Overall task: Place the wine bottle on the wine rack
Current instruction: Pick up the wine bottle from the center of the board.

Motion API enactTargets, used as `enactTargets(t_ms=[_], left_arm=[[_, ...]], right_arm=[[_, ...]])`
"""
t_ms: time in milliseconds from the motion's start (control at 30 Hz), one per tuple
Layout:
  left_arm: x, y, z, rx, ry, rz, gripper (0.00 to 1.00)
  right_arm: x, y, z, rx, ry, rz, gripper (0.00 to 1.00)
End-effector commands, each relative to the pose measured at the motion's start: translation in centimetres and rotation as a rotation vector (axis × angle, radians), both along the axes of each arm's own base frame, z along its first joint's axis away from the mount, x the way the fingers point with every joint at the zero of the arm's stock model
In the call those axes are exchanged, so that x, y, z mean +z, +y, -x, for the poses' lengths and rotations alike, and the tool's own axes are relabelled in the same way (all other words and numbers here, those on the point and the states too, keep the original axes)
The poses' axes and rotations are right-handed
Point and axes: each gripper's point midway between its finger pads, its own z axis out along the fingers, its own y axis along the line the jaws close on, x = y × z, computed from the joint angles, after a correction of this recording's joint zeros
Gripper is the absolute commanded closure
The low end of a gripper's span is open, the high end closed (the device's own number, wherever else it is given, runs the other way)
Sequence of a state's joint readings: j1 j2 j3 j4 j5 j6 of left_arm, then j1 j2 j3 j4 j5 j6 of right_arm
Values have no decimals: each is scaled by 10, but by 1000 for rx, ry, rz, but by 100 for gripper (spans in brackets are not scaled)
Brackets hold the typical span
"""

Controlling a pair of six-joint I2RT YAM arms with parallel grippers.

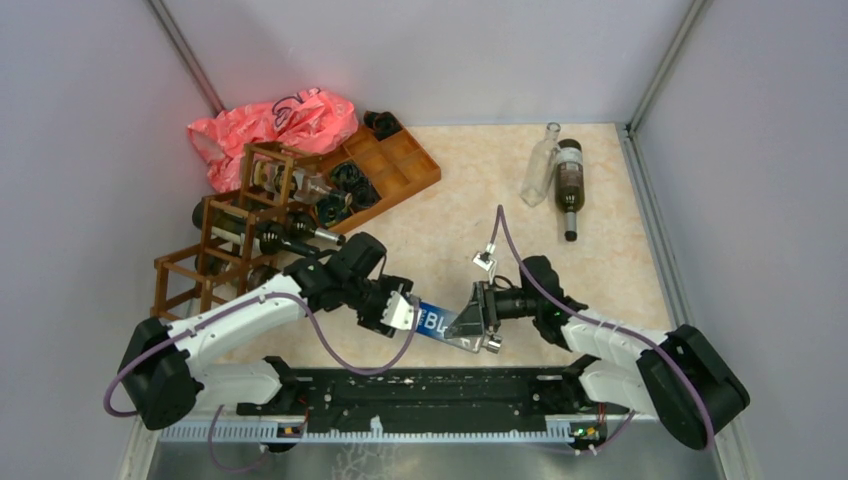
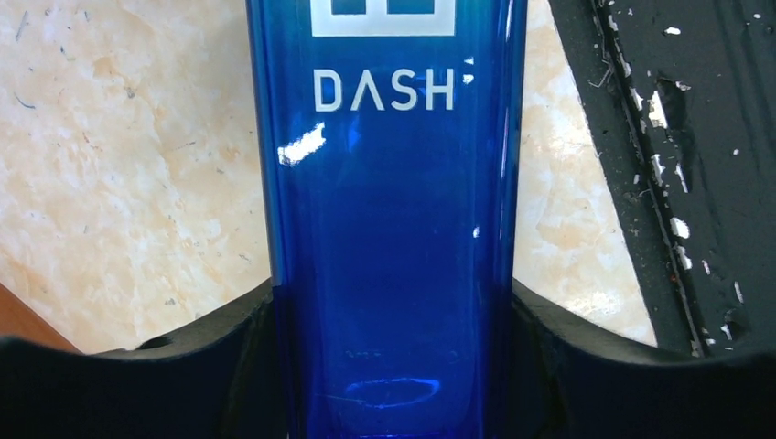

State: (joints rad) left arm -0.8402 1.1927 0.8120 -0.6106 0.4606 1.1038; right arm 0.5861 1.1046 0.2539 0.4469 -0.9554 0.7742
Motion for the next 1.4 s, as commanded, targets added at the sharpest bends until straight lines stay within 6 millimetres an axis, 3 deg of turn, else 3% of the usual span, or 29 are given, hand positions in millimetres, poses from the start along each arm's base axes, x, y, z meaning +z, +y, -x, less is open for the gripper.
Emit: enactTargets(t_ms=[0, 33, 67, 600, 1000, 1233, 1367], left_arm=[[30, -28, -17, 23, -59, 139, 12], [29, -27, -16, 29, -57, 140, 3], [29, -27, -16, 33, -58, 146, 1], [84, -23, 4, 50, -58, 308, 1], [203, -31, 7, 278, 53, 686, 1], [253, -30, -7, 455, 144, 759, 1], [272, -32, -12, 503, 181, 772, 1]], right_arm=[[38, 12, -4, 14, -141, -150, 100], [38, 12, -5, 5, -137, -152, 100], [38, 12, -5, -3, -136, -154, 100], [45, 10, -10, -67, -156, -179, 100], [65, 13, -15, -77, -181, -224, 100], [89, 16, -20, -87, -208, -262, 100], [104, 17, -21, -93, -226, -279, 100]])
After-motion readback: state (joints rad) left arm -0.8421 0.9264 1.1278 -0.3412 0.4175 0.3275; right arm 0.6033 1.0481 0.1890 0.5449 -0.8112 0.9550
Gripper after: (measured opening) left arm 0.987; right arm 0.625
